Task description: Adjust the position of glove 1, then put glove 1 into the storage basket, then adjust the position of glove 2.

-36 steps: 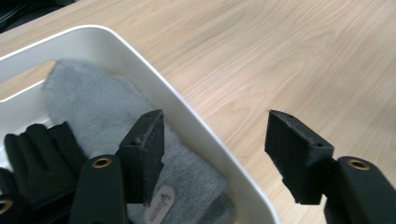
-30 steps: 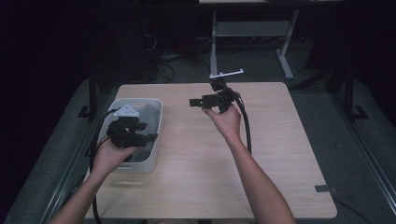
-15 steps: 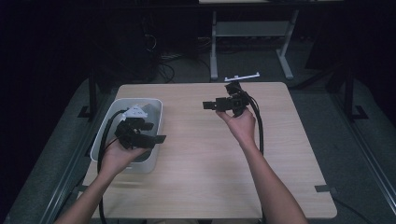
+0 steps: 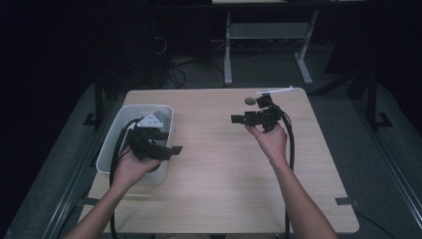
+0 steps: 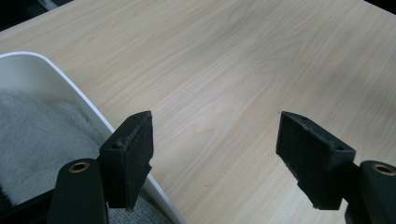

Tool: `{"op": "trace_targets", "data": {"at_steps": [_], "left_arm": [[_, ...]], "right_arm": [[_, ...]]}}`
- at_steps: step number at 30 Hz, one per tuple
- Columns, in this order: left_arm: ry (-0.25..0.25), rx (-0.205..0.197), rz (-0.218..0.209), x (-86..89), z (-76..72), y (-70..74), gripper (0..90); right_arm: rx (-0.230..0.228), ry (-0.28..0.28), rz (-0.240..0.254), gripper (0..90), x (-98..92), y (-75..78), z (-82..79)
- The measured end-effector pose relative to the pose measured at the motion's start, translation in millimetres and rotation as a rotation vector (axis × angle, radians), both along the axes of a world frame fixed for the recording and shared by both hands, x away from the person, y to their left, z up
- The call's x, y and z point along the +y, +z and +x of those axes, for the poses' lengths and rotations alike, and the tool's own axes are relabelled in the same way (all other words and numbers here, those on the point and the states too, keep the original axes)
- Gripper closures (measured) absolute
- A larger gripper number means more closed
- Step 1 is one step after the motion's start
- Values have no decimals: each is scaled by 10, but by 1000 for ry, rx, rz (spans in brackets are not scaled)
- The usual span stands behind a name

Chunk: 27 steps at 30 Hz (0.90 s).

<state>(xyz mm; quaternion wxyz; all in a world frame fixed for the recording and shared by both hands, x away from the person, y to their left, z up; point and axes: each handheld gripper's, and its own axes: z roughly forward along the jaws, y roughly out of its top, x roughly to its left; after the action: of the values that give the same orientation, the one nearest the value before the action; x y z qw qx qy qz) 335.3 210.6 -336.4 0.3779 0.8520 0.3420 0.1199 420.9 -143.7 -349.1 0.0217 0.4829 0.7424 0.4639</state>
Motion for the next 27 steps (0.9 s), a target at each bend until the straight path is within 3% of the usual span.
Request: {"op": "trace_targets", "data": {"at_steps": [13,27], "left_arm": [[-17,-1,4,-88,-31,-35,258],[-38,-2,2,-191,-40,-52,246]], "right_arm": [[37,-53,-2,295,-391,-300,-227],[65,-87,-6,288,-670,-473,-401]]}}
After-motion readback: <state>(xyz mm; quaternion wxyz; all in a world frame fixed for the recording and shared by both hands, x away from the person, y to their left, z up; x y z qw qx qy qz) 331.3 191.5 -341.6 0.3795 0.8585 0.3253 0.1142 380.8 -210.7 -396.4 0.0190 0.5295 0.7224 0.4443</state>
